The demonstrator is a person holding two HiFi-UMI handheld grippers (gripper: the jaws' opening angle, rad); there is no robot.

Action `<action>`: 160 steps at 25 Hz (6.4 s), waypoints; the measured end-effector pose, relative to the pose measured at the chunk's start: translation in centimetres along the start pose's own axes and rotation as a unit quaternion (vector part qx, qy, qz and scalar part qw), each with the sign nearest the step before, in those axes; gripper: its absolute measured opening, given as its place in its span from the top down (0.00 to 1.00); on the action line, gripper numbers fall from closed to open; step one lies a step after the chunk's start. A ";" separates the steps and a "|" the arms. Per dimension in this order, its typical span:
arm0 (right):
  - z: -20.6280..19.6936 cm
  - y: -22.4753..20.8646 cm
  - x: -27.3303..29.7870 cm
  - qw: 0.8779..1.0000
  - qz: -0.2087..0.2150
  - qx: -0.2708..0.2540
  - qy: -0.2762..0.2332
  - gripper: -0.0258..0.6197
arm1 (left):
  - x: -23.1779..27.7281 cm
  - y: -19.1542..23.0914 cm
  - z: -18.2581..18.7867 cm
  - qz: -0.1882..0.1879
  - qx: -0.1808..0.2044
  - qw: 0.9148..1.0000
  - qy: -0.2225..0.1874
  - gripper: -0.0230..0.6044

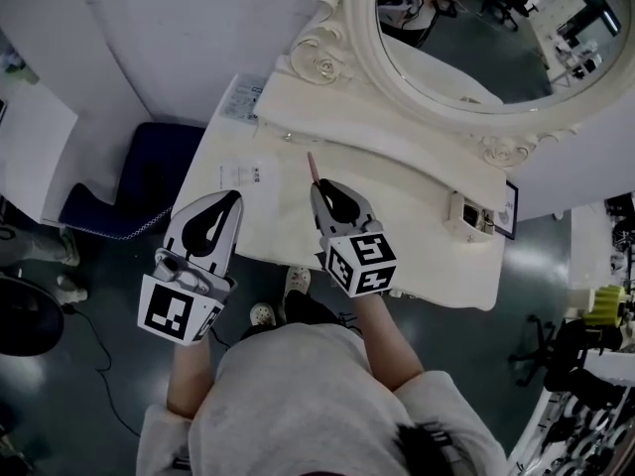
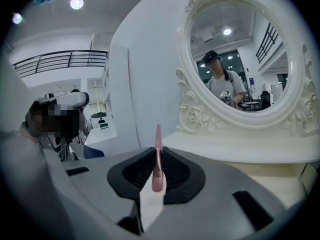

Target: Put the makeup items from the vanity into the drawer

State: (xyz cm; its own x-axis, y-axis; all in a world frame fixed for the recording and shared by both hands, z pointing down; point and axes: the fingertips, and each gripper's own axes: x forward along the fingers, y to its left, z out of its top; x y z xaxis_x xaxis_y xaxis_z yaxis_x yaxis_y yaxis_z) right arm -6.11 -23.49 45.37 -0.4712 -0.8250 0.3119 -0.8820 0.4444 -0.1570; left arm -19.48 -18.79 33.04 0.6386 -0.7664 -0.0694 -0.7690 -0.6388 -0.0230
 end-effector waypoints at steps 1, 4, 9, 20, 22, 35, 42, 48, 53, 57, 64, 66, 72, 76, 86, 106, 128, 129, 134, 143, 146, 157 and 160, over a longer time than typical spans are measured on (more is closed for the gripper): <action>0.4 0.0 -0.5 1.000 -0.003 0.000 -0.007 0.87 | 0.1 -0.2 0.2 -0.005 0.000 1.000 -0.004 0.94; 1.3 0.1 -2.1 1.000 -0.013 -0.001 -0.028 0.88 | 0.1 -0.9 0.4 -0.019 0.000 1.000 -0.007 0.94; 2.7 0.7 -4.7 0.998 -0.022 -0.008 -0.060 0.87 | 0.0 -1.8 0.6 -0.038 -0.003 0.999 -0.011 0.94; 4.3 1.8 -9.8 0.993 -0.051 -0.011 -0.109 0.87 | -0.6 -4.4 2.1 -0.078 -0.010 0.996 -0.037 0.94; 4.4 1.8 -10.7 0.991 -0.063 -0.011 -0.114 0.88 | -0.7 -4.9 2.3 -0.088 -0.012 0.995 -0.039 0.94; 4.1 -0.2 -18.4 0.978 -0.147 -0.004 -0.147 0.88 | 0.3 -10.2 3.5 -0.166 -0.018 0.985 -0.054 0.94; 4.2 -3.8 -21.6 0.970 -0.179 0.007 -0.164 0.87 | 3.0 -13.7 3.7 -0.194 -0.016 0.979 -0.056 0.94; 3.9 -7.8 -24.4 0.966 -0.197 0.008 -0.167 0.87 | 6.0 -17.6 3.6 -0.214 -0.020 0.975 -0.060 0.94; 3.7 -11.3 -26.5 0.963 -0.213 0.007 -0.167 0.88 | 8.4 -20.5 3.3 -0.226 -0.021 0.972 -0.060 0.94; 3.5 -14.0 -28.5 0.959 -0.229 0.008 -0.167 0.87 | 10.3 -22.7 3.4 -0.237 -0.023 0.969 -0.063 0.94; 2.7 -18.1 -31.6 0.953 -0.253 0.014 -0.165 0.87 | 13.2 -27.0 3.0 -0.260 -0.025 0.963 -0.062 0.94; 2.4 -19.2 -32.3 0.952 -0.257 0.015 -0.164 0.88 | 14.0 -28.0 2.8 -0.265 -0.026 0.962 -0.060 0.94; 1.2 -22.4 -34.0 0.951 -0.269 0.012 -0.149 0.87 | 16.0 -30.7 2.2 -0.276 -0.028 0.959 -0.055 0.94; 0.1 -24.6 -34.8 0.952 -0.273 0.013 -0.137 0.88 | 17.3 -32.2 1.5 -0.278 -0.028 0.959 -0.047 0.94; -2.4 -29.2 -34.3 0.962 -0.256 0.007 -0.092 0.88 | 19.9 -33.9 0.3 -0.262 -0.027 0.964 -0.038 0.94; -8.6 -38.3 -27.3 0.962 -0.143 -0.163 0.163 0.87 | 22.2 -30.8 -1.2 -0.160 -0.014 0.987 -0.004 0.94; -13.4 -42.7 -23.3 0.912 -0.106 -0.229 0.323 0.87 | 22.8 -27.4 -1.6 -0.101 -0.001 0.995 0.010 0.94; -13.4 -42.9 -23.3 0.912 -0.113 -0.225 0.324 0.87 | 22.7 -27.4 -1.6 -0.100 0.000 0.995 0.010 0.94; -13.4 -43.9 -23.3 0.915 -0.138 -0.212 0.316 0.87 | 22.5 -27.4 -1.8 -0.096 0.000 0.995 0.012 0.94; -12.8 -43.3 -23.3 0.930 -0.142 -0.183 0.285 0.82 | 22.0 -27.6 -1.8 -0.097 0.000 0.995 0.014 0.94; -12.1 -42.5 -23.8 0.938 -0.152 -0.166 0.264 0.85 | 21.5 -27.4 -1.5 -0.097 0.001 0.995 0.011 0.94; -9.0 -36.0 -24.9 0.978 -0.151 -0.059 0.130 0.92 | 19.3 -26.3 0.0 -0.106 0.009 0.994 -0.006 0.94; -7.8 -33.7 -25.2 0.983 -0.149 -0.051 0.097 0.92 | 18.4 -25.9 0.5 -0.111 0.009 0.994 -0.011 0.94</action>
State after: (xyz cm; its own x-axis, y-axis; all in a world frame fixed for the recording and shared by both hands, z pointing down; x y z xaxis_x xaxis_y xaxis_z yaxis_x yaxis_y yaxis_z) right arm 35.52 -14.93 50.16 -0.1723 -0.8466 0.5036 -0.9705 0.2335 0.0604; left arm 12.20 -16.30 31.89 0.7918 -0.6052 -0.0820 -0.6100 -0.7903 -0.0573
